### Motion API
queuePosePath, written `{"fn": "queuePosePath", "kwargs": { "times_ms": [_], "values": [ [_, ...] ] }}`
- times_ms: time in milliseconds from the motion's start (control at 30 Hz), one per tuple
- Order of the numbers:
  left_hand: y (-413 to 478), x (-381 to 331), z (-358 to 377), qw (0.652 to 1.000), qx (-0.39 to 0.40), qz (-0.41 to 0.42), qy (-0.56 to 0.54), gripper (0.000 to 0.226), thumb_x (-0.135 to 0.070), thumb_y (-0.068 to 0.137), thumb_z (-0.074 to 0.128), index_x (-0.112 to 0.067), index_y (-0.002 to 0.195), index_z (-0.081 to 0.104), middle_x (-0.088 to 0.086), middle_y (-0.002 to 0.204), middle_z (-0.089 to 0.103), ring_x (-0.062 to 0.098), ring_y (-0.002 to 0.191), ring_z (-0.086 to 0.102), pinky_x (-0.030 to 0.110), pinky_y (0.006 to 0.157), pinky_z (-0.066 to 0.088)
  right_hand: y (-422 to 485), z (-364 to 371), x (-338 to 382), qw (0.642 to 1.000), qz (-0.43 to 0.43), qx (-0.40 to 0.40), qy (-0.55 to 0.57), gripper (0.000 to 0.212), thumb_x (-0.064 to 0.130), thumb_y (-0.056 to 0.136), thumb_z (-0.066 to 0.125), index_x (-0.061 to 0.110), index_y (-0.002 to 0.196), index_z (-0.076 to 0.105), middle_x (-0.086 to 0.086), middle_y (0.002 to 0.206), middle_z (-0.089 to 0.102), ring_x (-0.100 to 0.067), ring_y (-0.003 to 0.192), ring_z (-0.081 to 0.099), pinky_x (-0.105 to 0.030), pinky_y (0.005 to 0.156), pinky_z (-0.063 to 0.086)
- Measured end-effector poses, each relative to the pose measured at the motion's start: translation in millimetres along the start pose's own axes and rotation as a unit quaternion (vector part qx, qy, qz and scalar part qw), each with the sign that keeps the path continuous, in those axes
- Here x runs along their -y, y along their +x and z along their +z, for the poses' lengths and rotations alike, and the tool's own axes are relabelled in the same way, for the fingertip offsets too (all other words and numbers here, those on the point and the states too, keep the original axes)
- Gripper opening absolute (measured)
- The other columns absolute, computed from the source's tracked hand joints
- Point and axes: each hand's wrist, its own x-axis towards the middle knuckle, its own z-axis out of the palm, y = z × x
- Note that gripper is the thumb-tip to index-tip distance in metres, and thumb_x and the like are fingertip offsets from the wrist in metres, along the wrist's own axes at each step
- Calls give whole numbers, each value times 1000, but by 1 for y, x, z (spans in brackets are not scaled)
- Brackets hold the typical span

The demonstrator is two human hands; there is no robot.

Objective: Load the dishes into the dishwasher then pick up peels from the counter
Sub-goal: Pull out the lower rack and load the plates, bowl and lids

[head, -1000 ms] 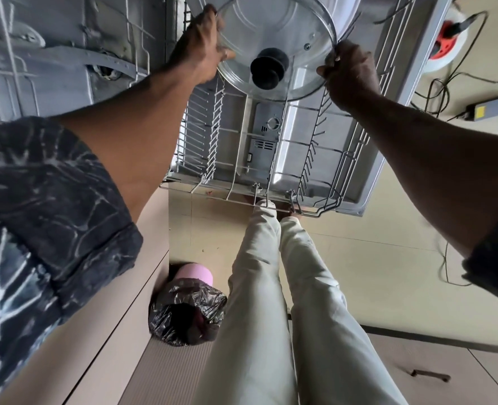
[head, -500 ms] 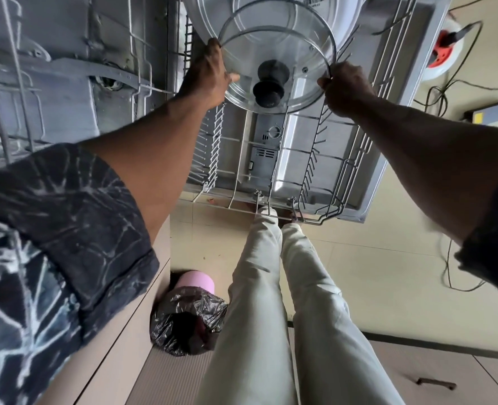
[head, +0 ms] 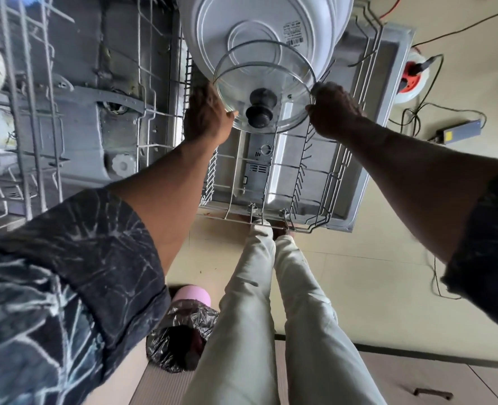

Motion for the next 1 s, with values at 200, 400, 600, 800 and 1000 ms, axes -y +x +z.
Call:
{"fn": "queuePosePath", "kwargs": {
  "times_ms": [200,400,600,800,1000],
  "values": [
    [-27,-7,-15,999,-11,35,35,84,-53,97,55,-4,157,20,21,156,32,38,143,32,49,114,35,-28,-10,7,995,-77,-3,-57,50,28,100,52,12,146,41,-15,157,34,-40,137,39,-52,111,37],
    [-61,-20,-21,996,-14,74,39,79,-59,97,51,-4,150,30,19,153,37,36,139,36,49,112,36,-46,-17,6,991,-109,12,-83,51,35,101,50,12,146,40,-17,159,30,-40,141,34,-53,113,35],
    [-102,-20,5,997,-33,45,59,82,-69,93,45,-4,143,39,19,146,45,35,133,43,47,107,42,-57,-18,-9,984,-142,48,-95,52,36,104,45,15,151,36,-14,164,24,-36,147,27,-51,117,29],
    [-160,-69,50,996,-61,-69,-21,81,-64,95,51,0,144,40,23,141,48,36,128,47,45,104,41,-73,-33,-38,965,-220,55,-133,53,36,103,47,17,151,36,-12,165,21,-34,149,23,-49,118,26],
    [-200,-145,99,969,-55,-183,-154,84,-60,96,50,4,148,36,27,150,42,40,138,39,46,111,33,-78,-54,-70,936,-263,84,-220,54,34,104,47,17,154,33,-11,167,17,-32,152,17,-46,119,20]
  ]
}}
